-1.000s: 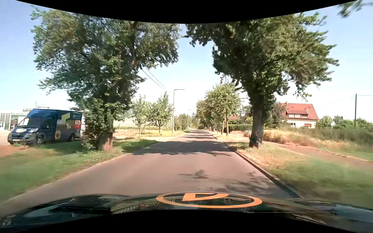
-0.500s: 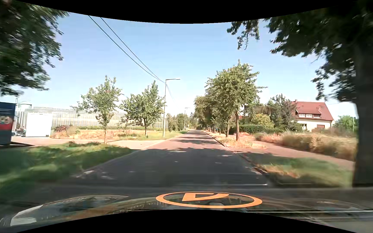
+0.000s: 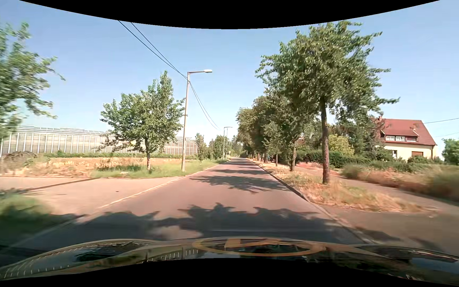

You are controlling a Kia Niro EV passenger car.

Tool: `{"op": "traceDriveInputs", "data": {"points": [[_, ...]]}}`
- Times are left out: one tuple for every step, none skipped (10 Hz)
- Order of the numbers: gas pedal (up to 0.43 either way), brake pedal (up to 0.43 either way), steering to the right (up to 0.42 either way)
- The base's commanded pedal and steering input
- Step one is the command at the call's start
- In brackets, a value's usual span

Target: Follow the waypoints while adhering to traffic rules and regulations

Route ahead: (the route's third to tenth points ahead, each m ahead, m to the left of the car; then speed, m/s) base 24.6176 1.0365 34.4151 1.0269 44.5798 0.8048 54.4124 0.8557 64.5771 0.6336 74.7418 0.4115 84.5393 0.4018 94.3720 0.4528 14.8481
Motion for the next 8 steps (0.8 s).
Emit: {"op": "traceDriveInputs", "data": {"points": [[0.209,0.0,0.005],[0.209,0.0,0.005],[0.209,0.0,0.003],[0.209,0.0,0.003],[0.197,0.0,0.003],[0.197,0.0,0.003],[0.197,0.0,0.002],[0.197,0.0,0.002]]}}
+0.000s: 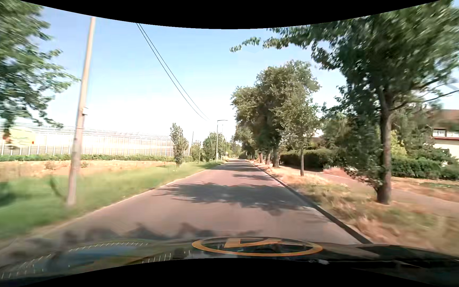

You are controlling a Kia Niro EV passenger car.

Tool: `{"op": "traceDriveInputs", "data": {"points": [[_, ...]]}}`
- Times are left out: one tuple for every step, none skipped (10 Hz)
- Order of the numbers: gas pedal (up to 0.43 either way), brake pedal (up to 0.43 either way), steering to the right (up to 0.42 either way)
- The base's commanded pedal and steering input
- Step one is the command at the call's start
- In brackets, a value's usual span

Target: Follow the waypoints while adhering to traffic rules and regulations

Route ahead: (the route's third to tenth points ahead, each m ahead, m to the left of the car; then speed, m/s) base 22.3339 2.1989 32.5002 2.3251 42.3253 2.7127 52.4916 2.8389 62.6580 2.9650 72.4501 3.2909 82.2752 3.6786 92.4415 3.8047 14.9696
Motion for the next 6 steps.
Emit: {"op": "traceDriveInputs", "data": {"points": [[0.197,0.0,0.001],[0.189,0.0,0.0],[0.189,0.0,0.0],[0.189,0.0,0.0],[0.177,0.0,-0.001],[0.169,0.0,-0.002]]}}
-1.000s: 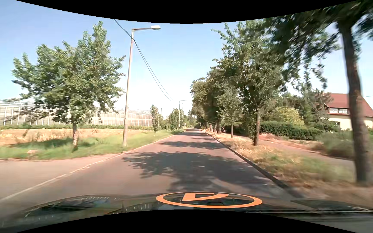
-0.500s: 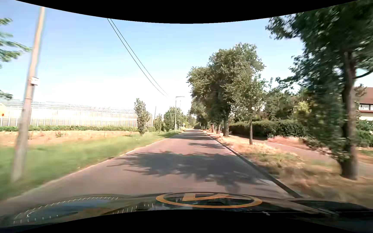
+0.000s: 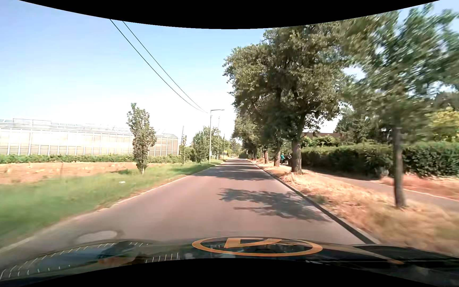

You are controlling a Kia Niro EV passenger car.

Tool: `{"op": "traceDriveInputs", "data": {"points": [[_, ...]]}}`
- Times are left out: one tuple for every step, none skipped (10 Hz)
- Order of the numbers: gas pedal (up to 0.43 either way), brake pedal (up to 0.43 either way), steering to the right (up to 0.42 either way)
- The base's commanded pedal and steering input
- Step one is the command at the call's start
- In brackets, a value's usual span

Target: Follow the waypoints while adhering to traffic rules and regulations

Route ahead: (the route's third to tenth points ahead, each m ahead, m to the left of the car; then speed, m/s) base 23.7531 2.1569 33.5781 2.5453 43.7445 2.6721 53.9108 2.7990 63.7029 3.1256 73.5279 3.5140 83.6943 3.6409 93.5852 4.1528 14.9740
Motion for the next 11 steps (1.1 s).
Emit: {"op": "traceDriveInputs", "data": {"points": [[0.169,0.0,-0.003],[0.169,0.0,-0.003],[0.169,0.0,-0.003],[0.169,0.0,-0.003],[0.169,0.0,-0.003],[0.169,0.0,-0.003],[0.169,0.0,-0.002],[0.169,0.0,-0.001],[0.169,0.0,0.001],[0.169,0.0,0.002],[0.169,0.0,0.002]]}}
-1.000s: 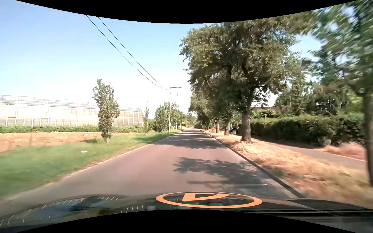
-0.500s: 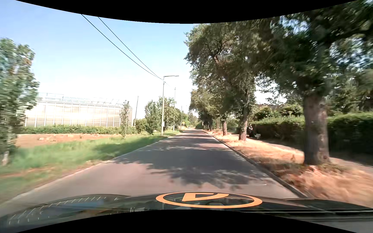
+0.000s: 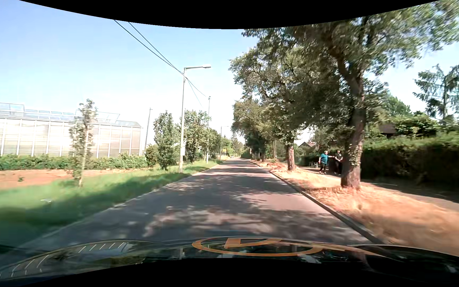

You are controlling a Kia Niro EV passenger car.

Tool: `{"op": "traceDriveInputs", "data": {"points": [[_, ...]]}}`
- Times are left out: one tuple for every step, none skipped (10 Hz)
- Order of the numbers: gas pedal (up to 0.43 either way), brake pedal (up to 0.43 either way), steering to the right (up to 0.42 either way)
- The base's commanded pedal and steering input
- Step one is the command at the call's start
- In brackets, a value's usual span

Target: Follow the waypoints while adhering to traffic rules and regulations

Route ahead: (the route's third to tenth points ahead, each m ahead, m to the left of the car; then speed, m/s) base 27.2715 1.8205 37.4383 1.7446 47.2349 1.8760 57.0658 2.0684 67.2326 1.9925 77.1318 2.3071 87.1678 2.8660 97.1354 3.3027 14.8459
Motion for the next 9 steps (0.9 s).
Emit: {"op": "traceDriveInputs", "data": {"points": [[0.169,0.0,0.002],[0.169,0.0,0.002],[0.169,0.0,0.002],[0.169,0.0,0.002],[0.169,0.0,0.002],[0.169,0.0,0.002],[0.169,0.0,0.002],[0.169,0.0,0.002],[0.169,0.0,0.002]]}}
